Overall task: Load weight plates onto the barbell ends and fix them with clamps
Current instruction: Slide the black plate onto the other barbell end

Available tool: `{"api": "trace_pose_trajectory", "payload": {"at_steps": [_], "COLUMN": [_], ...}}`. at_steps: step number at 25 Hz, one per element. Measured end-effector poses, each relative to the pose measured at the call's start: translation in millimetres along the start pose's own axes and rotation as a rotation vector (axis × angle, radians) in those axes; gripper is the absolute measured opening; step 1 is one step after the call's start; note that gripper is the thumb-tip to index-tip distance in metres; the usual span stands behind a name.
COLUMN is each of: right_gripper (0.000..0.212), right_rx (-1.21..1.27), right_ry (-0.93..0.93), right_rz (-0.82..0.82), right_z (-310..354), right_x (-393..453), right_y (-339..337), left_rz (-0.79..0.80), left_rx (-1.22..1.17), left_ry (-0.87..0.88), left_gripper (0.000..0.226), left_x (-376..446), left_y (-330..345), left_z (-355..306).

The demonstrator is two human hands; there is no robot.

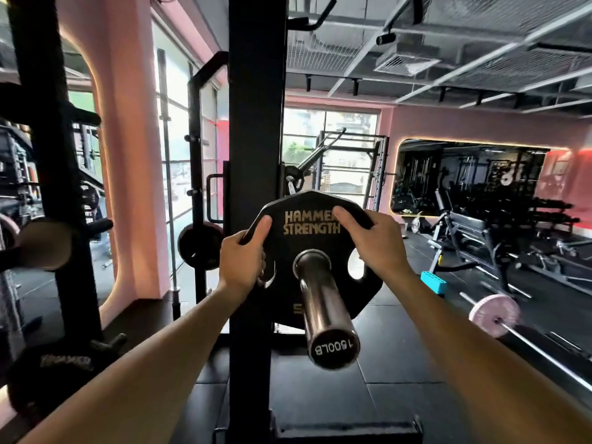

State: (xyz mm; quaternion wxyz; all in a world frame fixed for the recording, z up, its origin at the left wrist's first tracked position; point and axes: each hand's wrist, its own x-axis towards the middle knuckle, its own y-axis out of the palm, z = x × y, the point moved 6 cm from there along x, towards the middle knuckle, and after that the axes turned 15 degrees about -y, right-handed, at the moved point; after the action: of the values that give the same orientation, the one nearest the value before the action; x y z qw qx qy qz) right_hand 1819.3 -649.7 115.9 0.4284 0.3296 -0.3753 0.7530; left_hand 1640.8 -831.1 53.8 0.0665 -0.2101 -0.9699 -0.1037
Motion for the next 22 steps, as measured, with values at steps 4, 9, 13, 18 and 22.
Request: {"api": "trace_pose_trajectory", "payload": {"at_steps": [4,9,13,18,22], "right_gripper": [0.05,0.05,0.04,0.066,0.069], "right_rx": [0.028,-0.012,-0.054,-0.337,-0.516], "right_ry": [0.067,0.12,0.161,0.195,0.196], "right_rz": [0.054,0.232,0.296,0.357,0.466], "right_z": [-44.1,-93.1,-113.0,-105.0,-73.9], "right_x": [37.4,70.4,97.7,119.1,99.3], "right_y": [32.4,62.5,82.4,103.7,87.9], "left_rz": [0.021,0.171,0.19,0.007,-0.036], "left_rx": [0.091,0.192,0.243,0.633,0.832], "left_ry": [0.035,0.122,0.034,-0.056,-0.031], "left_gripper": [0.06,0.025,0.016,0.057,0.054], "left_x": [69.1,133.9,175.9,195.3,172.1], "left_y": [13.8,24.3,28.1,26.8,2.7], "left_z": [10.4,16.6,31.2,42.8,28.7]}}
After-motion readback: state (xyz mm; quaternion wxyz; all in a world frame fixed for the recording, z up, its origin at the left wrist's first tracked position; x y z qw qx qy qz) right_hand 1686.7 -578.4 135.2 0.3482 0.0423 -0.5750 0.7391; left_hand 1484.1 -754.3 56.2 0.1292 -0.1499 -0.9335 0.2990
